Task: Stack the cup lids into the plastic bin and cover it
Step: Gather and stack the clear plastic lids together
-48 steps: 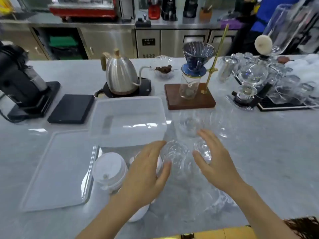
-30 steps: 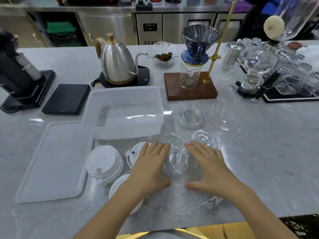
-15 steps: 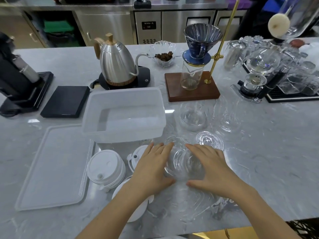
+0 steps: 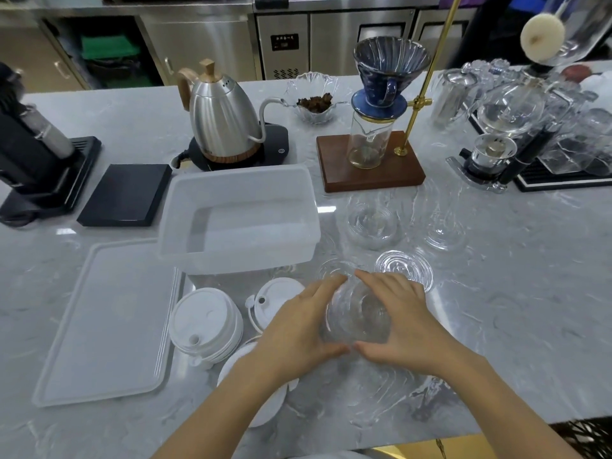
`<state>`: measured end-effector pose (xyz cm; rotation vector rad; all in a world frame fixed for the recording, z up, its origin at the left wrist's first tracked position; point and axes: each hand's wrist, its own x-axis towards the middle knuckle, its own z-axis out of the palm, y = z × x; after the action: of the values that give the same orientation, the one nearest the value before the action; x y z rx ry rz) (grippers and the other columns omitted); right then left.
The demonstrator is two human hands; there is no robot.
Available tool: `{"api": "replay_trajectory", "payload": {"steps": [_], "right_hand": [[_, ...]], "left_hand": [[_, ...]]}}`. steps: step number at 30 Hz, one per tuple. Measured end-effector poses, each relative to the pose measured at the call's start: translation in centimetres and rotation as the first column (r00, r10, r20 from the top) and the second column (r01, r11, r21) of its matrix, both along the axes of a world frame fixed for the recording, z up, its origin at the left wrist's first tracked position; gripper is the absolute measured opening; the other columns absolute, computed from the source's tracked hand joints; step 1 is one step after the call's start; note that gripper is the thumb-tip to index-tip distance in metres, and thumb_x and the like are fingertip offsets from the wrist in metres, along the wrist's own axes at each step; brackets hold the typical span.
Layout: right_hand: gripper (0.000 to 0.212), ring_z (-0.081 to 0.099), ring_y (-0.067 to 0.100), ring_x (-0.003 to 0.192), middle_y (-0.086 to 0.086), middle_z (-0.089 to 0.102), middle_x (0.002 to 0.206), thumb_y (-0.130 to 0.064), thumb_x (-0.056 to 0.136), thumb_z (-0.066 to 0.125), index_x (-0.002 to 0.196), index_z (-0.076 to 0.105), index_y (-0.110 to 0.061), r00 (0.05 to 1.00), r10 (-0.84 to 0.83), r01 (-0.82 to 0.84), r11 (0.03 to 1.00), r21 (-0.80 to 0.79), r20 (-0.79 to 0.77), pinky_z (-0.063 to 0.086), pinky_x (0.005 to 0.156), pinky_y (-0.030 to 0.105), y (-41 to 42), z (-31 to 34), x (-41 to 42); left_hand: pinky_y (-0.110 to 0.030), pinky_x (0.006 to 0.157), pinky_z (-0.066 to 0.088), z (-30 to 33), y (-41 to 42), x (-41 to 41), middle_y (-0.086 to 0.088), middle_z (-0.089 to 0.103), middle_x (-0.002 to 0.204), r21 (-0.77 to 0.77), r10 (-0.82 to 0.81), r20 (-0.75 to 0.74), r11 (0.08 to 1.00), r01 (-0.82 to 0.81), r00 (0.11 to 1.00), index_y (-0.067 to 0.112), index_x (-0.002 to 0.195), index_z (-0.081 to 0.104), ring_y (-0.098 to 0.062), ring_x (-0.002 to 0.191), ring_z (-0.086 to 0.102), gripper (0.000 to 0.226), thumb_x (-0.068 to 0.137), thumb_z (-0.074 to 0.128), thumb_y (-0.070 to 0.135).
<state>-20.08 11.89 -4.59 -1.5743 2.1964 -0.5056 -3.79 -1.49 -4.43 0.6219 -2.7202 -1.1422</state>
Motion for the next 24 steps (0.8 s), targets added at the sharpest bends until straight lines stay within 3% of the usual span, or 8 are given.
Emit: {"api": "replay_trajectory", "payload": {"steps": [4,6,11,15,17,20,24], "right_hand": [[0.105,0.025,-0.005,0.128,-0.036,0.030,0.131,-0.064,0.061,0.072,0.152,0.029,-0.035,0.998,-0.036,0.039,0.996,-0.081,0.046,0.002,0.106,0.007,0.0,-0.2,0.2],[0.103,0.026,-0.002,0.130,-0.032,0.033,0.132,-0.062,0.063,0.073,0.152,0.030,-0.035,0.998,-0.037,0.041,0.996,-0.084,0.045,0.002,0.107,0.007,0.0,-0.3,0.3],[0.101,0.023,-0.008,0.133,-0.024,0.036,0.140,-0.062,0.064,0.075,0.151,0.030,-0.039,0.994,-0.068,0.077,0.992,-0.104,0.087,0.009,0.110,0.014,0.3,0.0,0.2],[0.095,0.014,-0.022,0.133,-0.040,0.028,0.142,-0.066,0.062,0.074,0.142,0.025,-0.057,0.984,-0.097,0.118,0.983,-0.137,0.149,0.007,0.108,0.004,0.7,0.4,0.1],[0.096,0.018,-0.021,0.133,-0.047,0.028,0.138,-0.066,0.060,0.077,0.141,0.026,-0.061,0.966,-0.140,0.174,0.974,-0.145,0.218,0.016,0.105,0.005,1.1,0.4,0.0],[0.099,0.034,-0.012,0.133,-0.046,0.036,0.135,-0.061,0.058,0.083,0.142,0.030,-0.061,0.925,-0.185,0.249,0.955,-0.163,0.331,0.028,0.102,0.010,1.6,0.3,-0.1],[0.099,0.046,-0.015,0.120,-0.041,0.043,0.138,-0.060,0.054,0.086,0.139,0.035,-0.062,0.889,-0.208,0.304,0.934,-0.187,0.407,0.039,0.090,0.011,1.9,0.6,0.0]], "left_hand": [[-0.022,0.097,0.051,-0.3,0.4,0.0,0.005,0.056,0.134,0.141,0.076,-0.081,0.988,-0.064,0.994,0.040,0.143,0.036,-0.008,0.109,0.060,0.091,0.070,0.088,0.025],[-0.016,0.096,0.049,-0.2,0.4,0.0,0.008,0.056,0.130,0.175,0.105,-0.104,0.981,-0.086,0.989,0.043,0.139,0.036,-0.006,0.109,0.060,0.088,0.069,0.086,0.022],[-0.017,0.099,0.046,0.2,0.8,0.1,0.009,0.059,0.131,0.214,0.154,-0.115,0.969,-0.126,0.981,0.028,0.142,0.046,-0.002,0.116,0.057,0.082,0.068,0.080,0.025],[-0.020,0.097,0.050,0.6,1.0,0.2,0.009,0.064,0.125,0.384,0.276,-0.133,0.900,-0.207,0.952,0.026,0.134,0.053,-0.006,0.113,0.062,0.066,0.073,0.077,0.017],[-0.023,0.094,0.054,0.9,0.9,0.1,0.005,0.067,0.119,0.495,0.364,-0.116,0.828,-0.264,0.924,0.029,0.125,0.057,-0.009,0.106,0.066,0.054,0.079,0.076,0.008],[-0.021,0.078,0.057,1.3,0.9,-0.1,0.000,0.072,0.106,0.704,0.504,-0.052,0.631,-0.326,0.862,0.022,0.117,0.062,-0.010,0.086,0.071,0.044,0.078,0.077,0.007],[-0.025,0.071,0.060,1.5,1.3,-0.7,-0.006,0.070,0.083,0.830,0.566,0.014,0.453,-0.325,0.824,0.009,0.113,0.065,-0.013,0.072,0.070,0.034,0.084,0.074,-0.006]]}}
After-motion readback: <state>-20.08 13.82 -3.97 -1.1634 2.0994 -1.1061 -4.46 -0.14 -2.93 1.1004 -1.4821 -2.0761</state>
